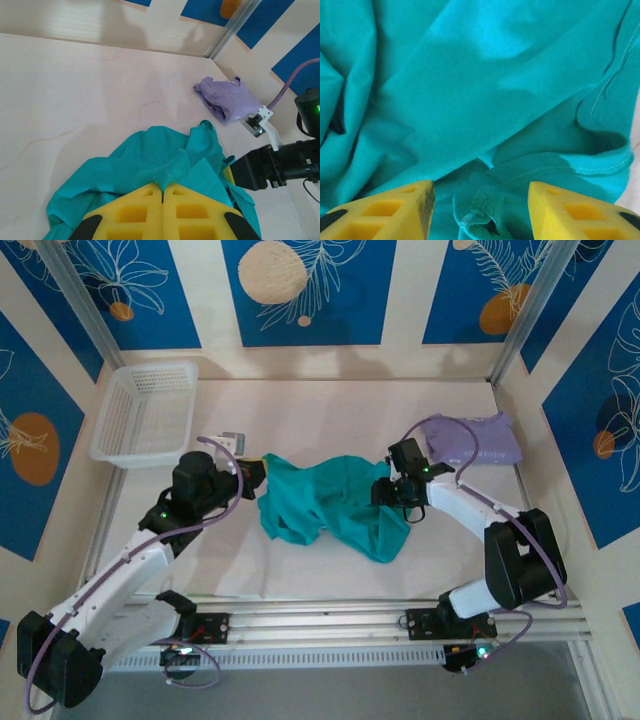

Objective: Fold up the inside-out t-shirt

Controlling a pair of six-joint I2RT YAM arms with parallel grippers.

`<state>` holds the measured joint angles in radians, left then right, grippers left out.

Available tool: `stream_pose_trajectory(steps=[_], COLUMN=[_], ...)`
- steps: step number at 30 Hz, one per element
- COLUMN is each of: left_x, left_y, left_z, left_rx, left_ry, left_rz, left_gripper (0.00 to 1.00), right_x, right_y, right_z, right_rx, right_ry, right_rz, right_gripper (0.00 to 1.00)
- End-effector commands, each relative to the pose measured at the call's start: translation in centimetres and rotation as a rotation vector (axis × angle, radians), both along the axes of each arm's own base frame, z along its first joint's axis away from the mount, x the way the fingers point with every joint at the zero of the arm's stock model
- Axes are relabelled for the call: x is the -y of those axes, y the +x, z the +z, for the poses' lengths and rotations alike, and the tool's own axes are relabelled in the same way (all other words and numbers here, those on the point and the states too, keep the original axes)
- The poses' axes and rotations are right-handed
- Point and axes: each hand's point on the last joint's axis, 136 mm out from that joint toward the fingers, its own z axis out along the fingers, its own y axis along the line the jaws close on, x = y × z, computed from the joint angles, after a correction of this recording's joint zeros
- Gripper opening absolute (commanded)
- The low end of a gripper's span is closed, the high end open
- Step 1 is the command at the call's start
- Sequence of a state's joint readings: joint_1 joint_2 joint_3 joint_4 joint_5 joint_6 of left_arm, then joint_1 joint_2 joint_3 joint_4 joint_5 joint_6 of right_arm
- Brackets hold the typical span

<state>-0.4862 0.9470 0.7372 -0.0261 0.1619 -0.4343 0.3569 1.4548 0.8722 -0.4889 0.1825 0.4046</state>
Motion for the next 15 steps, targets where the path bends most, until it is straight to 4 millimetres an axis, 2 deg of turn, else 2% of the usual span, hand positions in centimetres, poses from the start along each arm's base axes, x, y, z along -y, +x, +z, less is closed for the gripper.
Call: stream_pose_trajectory(steps=[1,3,6,9,11,12,15], left_x=[-0.7,-0.8,-0.9,-1.5,-2.0,-2.3,-3.9], left_y=[0.5,0.5,0.6,1.0,1.4,1.7,2.6], left_z=[2.0,2.2,2.5,2.9,3.5,4.2,7.5], left_rx=[0.040,0.040,0.042,0.035,0.023,0.028,0.064], left_ry=[0.013,0.013,0.015,0.016,0.011,0.008,0.005], left_rz=[0.033,0.036,0.042,0.078,0.109,0.120,0.174], left_gripper=[0.00,0.00,0.00,0.00,0.00,0.00,0.00], right_x=[-0.2,-0.2,-0.2,0.1,0.0,-0.1,0.1], right_y=[-0.6,-0.5,-0.3,0.4,1.2,1.8,3.0], right_z=[-1.2,-1.4,-1.1,0.7,3.5,5.5,11.9], right_rx=[-0.058,-0.072,-0.067,-0.012,0.067,0.122,0.286], right_ry=[0.008,0.000,0.000,0.015,0.057,0.095,0.201], right_rz=[-0.016,-0.015,-0.008,-0.006,0.006,0.016,0.036], right_gripper=[0.48,0.42,0.20,0.03,0.00,0.00,0.00])
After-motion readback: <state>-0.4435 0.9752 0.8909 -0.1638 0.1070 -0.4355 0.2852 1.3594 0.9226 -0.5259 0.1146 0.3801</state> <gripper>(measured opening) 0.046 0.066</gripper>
